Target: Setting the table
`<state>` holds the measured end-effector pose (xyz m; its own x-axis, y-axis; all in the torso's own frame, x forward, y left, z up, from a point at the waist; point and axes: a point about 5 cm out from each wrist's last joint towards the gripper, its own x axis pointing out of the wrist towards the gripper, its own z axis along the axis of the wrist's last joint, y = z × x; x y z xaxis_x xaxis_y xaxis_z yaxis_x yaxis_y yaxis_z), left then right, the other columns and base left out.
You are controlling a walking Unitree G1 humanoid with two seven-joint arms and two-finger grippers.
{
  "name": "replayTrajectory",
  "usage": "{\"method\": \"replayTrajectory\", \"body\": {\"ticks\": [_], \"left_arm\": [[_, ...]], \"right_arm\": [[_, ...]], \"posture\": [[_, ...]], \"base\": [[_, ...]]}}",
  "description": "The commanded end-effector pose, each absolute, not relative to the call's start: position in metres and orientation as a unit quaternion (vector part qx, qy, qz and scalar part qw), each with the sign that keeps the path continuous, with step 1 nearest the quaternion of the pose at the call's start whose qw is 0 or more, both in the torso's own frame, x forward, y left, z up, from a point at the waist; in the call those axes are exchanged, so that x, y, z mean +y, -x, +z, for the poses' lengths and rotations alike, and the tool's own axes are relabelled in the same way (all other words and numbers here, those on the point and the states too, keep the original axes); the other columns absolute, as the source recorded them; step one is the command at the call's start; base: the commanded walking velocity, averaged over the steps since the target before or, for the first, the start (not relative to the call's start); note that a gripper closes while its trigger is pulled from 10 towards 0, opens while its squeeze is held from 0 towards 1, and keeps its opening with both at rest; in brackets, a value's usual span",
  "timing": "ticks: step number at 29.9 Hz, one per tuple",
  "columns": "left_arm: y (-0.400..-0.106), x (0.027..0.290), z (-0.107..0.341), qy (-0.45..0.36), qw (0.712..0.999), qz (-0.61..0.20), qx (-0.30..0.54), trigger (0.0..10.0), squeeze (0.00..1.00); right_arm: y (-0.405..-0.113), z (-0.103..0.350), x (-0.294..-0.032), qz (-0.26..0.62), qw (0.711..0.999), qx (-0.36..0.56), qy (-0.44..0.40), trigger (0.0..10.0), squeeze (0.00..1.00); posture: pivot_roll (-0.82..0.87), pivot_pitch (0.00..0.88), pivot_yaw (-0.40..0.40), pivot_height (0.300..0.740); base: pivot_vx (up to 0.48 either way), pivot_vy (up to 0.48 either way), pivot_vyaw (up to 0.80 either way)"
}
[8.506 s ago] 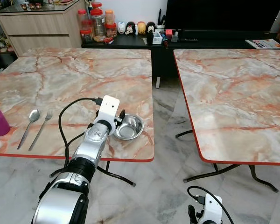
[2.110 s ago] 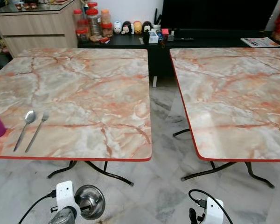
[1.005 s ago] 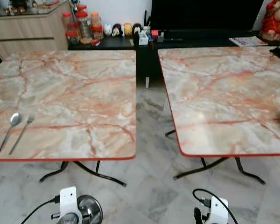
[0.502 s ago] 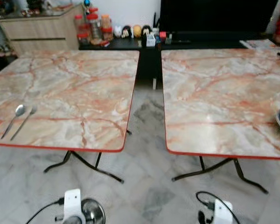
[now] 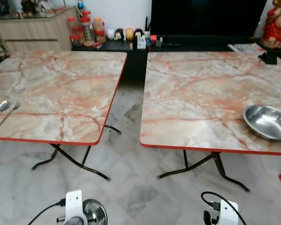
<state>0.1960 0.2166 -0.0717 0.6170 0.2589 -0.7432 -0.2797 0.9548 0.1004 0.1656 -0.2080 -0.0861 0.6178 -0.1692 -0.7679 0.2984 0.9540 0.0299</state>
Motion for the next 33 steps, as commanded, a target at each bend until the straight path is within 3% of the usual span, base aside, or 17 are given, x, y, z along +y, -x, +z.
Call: {"method": "replayTrajectory", "body": {"ticks": [1,33], "left_arm": [[-0.1997,0.2157,-0.0700,0.017,0.900,0.151,0.408,10.0,0.00],[-0.2040,0.2178,-0.0672,0.010,0.904,0.146,0.402,10.0,0.00]], "right_arm": [[-0.1657,-0.0855,-0.2109,-0.137,0.896,0.414,-0.081,10.0,0.00],[-0.1659,-0.0853,-0.2110,-0.147,0.895,0.411,-0.086,10.0,0.00]], "posture": [[-0.05,0.000,-0.015,0.740],[-0.06,0.000,0.000,0.740]], "base": [[0.000,-0.315,0.00],[0.000,-0.311,0.00]]}}
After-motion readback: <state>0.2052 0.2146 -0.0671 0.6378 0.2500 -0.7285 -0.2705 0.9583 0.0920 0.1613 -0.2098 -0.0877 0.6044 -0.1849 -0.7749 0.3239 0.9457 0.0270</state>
